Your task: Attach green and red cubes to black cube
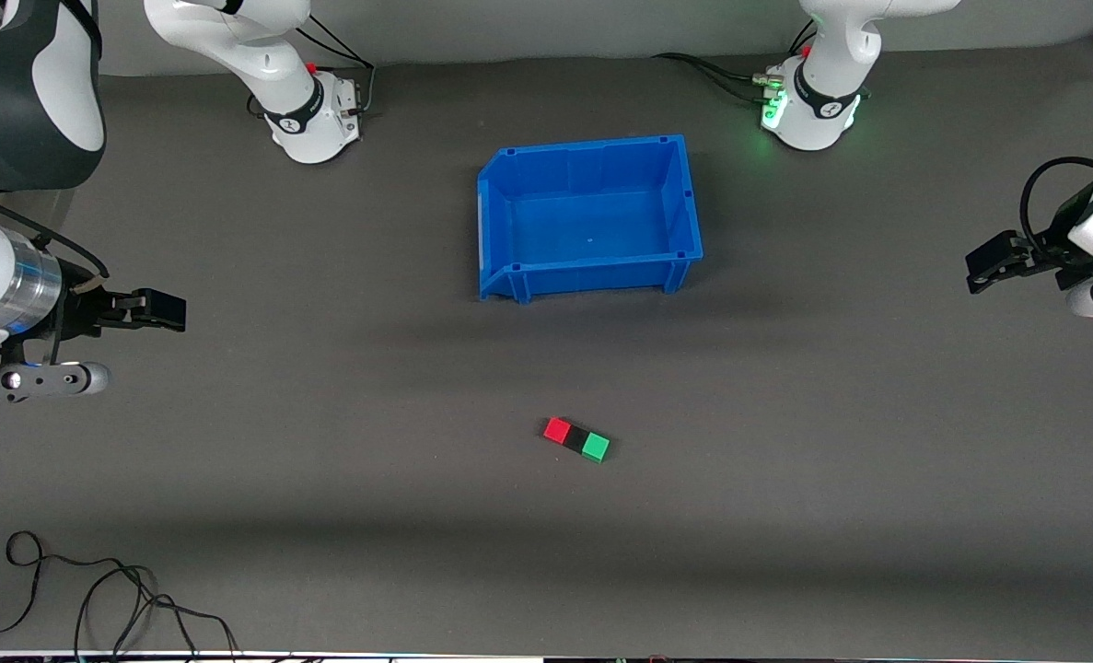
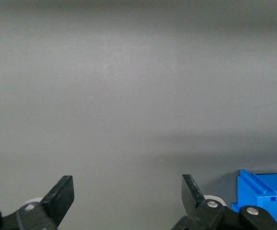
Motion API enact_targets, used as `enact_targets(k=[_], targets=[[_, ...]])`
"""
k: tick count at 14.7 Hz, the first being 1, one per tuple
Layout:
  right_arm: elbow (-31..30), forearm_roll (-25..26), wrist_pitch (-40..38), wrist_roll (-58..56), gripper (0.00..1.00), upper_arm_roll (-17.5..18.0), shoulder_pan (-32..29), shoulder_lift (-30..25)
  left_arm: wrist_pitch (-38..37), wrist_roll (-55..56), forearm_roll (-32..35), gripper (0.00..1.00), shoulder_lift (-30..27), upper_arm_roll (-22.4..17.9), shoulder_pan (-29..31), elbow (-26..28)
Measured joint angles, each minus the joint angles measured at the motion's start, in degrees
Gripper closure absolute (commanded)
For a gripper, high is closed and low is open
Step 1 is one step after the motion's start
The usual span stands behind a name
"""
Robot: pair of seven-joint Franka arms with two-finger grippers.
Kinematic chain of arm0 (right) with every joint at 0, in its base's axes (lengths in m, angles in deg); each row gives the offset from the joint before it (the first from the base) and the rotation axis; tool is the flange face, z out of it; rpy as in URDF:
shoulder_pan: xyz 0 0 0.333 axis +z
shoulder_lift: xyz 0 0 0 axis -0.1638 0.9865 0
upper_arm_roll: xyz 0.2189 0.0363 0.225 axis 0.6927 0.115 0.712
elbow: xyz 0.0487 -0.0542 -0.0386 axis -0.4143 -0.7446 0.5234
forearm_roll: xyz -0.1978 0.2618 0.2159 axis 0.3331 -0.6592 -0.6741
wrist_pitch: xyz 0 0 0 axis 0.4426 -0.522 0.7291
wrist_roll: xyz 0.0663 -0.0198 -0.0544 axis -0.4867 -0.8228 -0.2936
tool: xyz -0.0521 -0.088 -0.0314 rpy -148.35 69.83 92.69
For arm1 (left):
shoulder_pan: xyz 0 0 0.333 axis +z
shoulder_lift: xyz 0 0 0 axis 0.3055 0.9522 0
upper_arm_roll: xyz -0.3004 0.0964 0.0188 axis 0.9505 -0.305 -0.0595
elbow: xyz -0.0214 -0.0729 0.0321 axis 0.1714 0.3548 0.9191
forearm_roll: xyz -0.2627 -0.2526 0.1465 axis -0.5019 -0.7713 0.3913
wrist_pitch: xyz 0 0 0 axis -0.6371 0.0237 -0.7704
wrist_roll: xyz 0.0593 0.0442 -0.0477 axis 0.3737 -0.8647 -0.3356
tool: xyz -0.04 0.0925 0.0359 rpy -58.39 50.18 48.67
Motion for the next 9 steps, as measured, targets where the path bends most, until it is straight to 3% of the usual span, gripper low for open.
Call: enact_targets(k=[6,9], targets=[[-1.9,0.0,0.5,-1.2,0.00,-0.8,-0.5,-1.0,-0.5,-1.0,-0.8,0.00,1.4,-0.4,0.4,-1.0],[-9.3,0.0,4.4,-2.0,0.00,-0.7,-2.1,-6.1,-0.6,-0.9,-1.7,0.00,1.6,-0.4,0.4,-1.7]])
